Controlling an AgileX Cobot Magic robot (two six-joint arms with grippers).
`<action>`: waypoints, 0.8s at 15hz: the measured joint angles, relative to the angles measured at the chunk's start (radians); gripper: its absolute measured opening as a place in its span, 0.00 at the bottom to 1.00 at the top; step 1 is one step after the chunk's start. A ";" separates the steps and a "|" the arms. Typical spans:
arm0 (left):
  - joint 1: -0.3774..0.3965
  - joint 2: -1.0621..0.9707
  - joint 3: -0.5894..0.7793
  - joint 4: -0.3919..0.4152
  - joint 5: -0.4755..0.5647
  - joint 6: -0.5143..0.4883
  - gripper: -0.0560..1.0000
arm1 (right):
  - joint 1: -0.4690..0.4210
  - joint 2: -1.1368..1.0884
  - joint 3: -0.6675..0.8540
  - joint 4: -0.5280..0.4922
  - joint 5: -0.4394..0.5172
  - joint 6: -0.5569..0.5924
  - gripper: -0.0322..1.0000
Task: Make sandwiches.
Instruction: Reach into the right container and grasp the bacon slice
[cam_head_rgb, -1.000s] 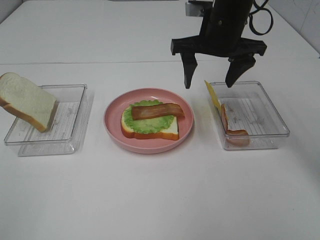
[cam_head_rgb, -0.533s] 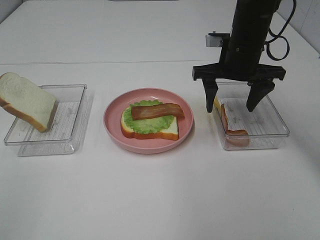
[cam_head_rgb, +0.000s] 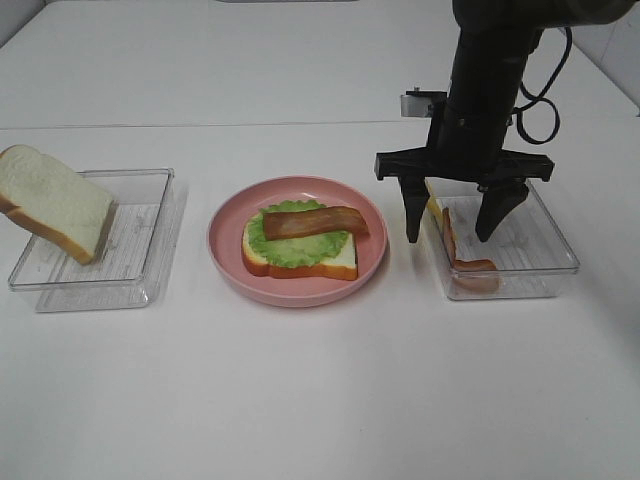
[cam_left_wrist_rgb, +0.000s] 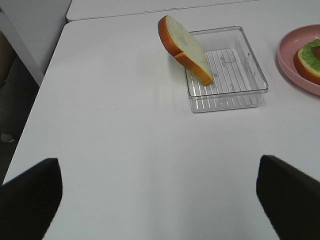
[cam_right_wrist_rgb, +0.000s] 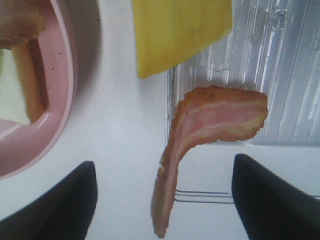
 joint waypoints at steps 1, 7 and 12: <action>0.000 0.000 0.000 0.000 0.000 0.000 0.98 | 0.000 0.000 0.002 0.000 -0.002 0.000 0.70; 0.000 0.000 0.000 0.000 0.000 0.000 0.98 | 0.000 0.002 0.002 0.001 -0.001 -0.001 0.36; 0.000 0.000 0.000 0.000 0.000 0.000 0.98 | 0.000 0.002 0.002 0.001 0.009 -0.001 0.17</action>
